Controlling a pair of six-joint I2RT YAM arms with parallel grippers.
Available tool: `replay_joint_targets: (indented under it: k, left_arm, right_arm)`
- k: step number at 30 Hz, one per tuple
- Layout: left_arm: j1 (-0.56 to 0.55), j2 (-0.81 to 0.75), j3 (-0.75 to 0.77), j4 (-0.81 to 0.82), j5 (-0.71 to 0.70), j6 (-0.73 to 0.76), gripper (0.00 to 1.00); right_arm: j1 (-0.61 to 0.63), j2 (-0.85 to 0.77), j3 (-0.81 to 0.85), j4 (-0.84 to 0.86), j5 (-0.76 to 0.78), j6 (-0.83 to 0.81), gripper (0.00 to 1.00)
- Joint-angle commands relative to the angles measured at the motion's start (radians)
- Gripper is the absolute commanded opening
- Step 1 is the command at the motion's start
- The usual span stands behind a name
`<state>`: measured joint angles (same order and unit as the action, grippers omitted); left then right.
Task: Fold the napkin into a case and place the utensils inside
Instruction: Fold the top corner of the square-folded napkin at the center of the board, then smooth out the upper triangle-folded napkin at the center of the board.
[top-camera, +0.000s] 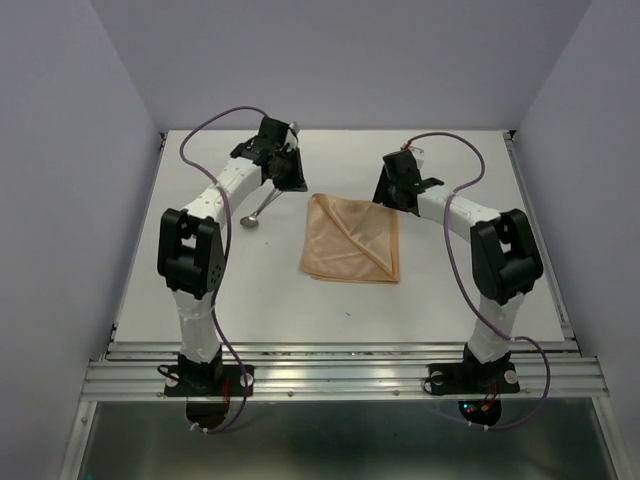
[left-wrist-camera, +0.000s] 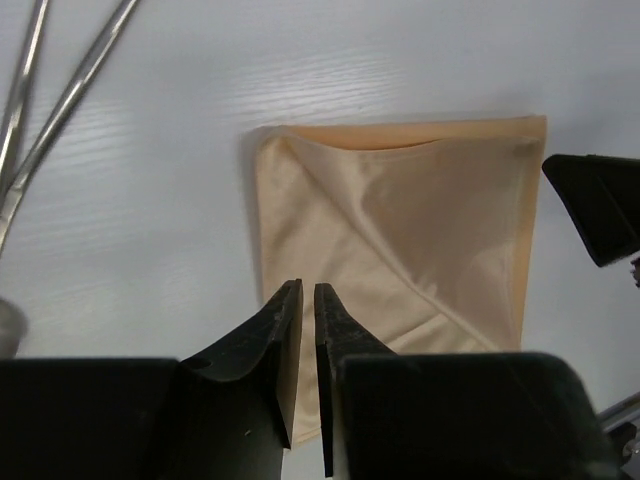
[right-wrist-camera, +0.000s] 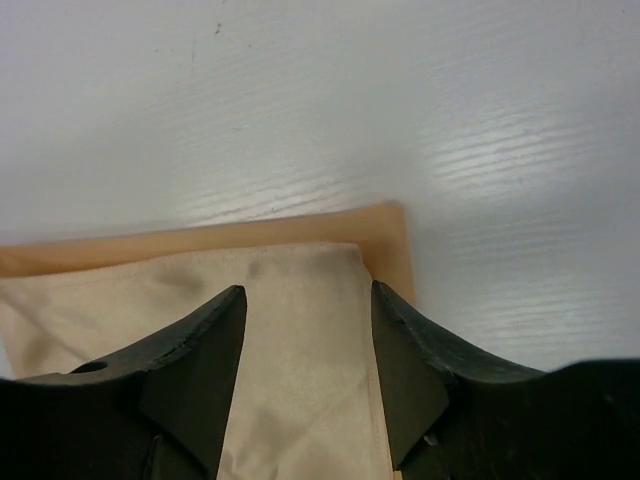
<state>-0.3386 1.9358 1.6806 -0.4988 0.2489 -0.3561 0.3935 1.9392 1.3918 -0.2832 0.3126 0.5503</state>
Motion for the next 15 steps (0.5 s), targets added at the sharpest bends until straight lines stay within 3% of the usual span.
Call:
replay_joint_targets:
  k: [1,4,8,10,15]
  left_arm:
    - [-0.074,0.081,0.128,-0.021,0.013,0.005,0.2]
    - [-0.102,0.161,0.205,-0.026,0.029,0.005,0.18]
    - [-0.119,0.235,0.258,-0.024,0.042,0.008,0.17]
    - [-0.122,0.267,0.281,-0.023,0.052,0.016,0.17]
    - [-0.123,0.331,0.32,-0.015,0.069,0.023,0.17]
  right_arm:
    - [-0.004,-0.173,-0.098,0.032,-0.079,0.045,0.56]
    - [-0.004,-0.261,-0.218,0.036,-0.137,0.106,0.46]
    - [0.008,-0.353,-0.339,0.041,-0.202,0.163,0.16]
    - [0.042,-0.385,-0.384,0.03,-0.236,0.172,0.07]
    - [0.085,-0.405,-0.459,0.022,-0.276,0.215,0.06]
